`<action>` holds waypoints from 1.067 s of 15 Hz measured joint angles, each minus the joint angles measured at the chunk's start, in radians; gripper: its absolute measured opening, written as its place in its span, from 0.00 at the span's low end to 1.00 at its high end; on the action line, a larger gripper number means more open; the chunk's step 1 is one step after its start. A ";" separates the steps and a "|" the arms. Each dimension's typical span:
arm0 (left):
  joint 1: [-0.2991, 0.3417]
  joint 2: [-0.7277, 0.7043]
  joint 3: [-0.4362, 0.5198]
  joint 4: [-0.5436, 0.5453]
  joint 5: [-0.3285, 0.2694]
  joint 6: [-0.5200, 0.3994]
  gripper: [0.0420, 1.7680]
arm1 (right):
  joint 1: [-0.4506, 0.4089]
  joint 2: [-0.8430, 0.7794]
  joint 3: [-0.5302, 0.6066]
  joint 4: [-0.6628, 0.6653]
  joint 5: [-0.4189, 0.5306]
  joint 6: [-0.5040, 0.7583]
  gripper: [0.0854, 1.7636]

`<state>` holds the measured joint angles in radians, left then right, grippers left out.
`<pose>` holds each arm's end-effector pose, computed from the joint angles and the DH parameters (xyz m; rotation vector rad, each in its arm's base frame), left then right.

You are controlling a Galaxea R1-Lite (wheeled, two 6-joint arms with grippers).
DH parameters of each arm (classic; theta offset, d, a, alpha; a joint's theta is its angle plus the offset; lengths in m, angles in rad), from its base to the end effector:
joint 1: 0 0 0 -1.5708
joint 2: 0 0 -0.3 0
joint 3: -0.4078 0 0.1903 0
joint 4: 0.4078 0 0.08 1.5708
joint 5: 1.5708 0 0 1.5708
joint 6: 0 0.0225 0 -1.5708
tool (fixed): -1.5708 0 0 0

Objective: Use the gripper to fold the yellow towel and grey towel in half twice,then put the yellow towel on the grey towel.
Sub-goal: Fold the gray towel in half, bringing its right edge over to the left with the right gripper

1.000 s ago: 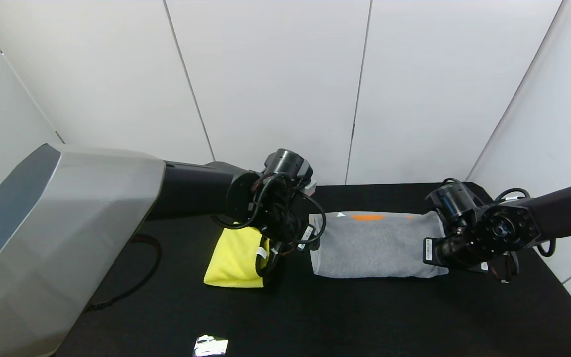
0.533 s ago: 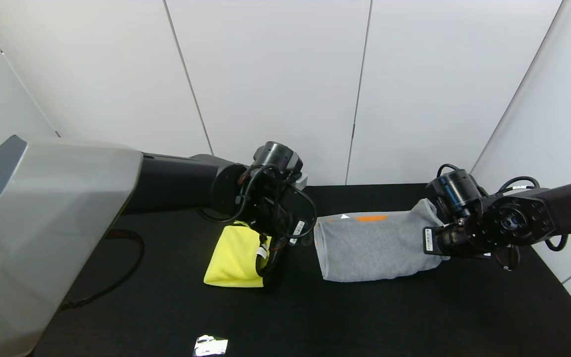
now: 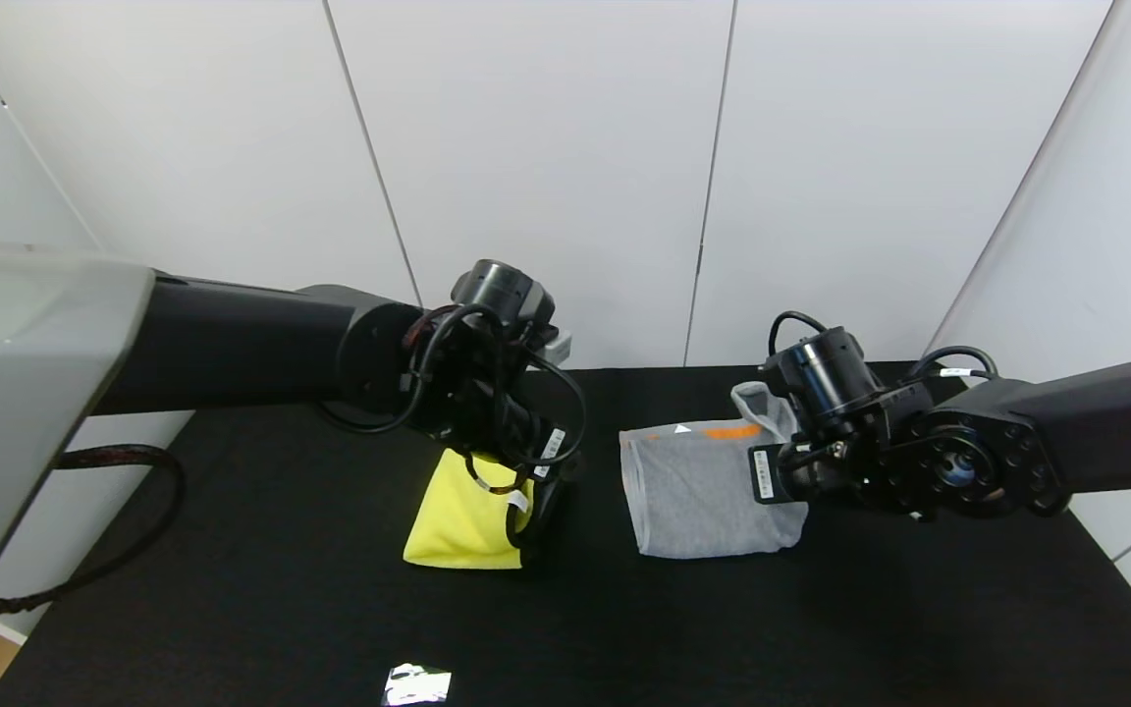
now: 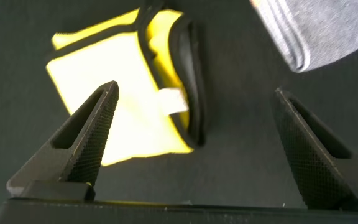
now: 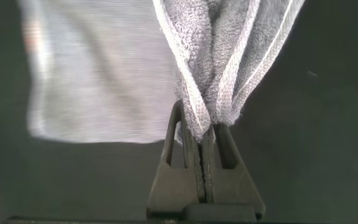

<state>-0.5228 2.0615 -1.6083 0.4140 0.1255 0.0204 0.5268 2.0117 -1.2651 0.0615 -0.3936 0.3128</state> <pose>0.3460 -0.1961 0.1779 0.2969 0.8238 -0.3806 0.3303 0.1822 0.1352 -0.0605 0.7313 0.0114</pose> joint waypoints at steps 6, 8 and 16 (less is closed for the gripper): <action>0.026 -0.079 0.102 -0.007 -0.003 0.000 0.97 | 0.105 0.087 -0.084 -0.043 -0.003 0.003 0.02; 0.037 -0.093 0.124 -0.008 -0.008 0.000 0.97 | 0.134 0.129 -0.089 -0.080 -0.002 0.003 0.02; 0.044 -0.111 0.157 -0.012 -0.013 -0.002 0.97 | 0.171 0.223 -0.077 -0.144 0.003 0.007 0.37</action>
<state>-0.4785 1.9509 -1.4513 0.4017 0.1128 0.0185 0.6981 2.2351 -1.3426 -0.0830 -0.3911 0.3200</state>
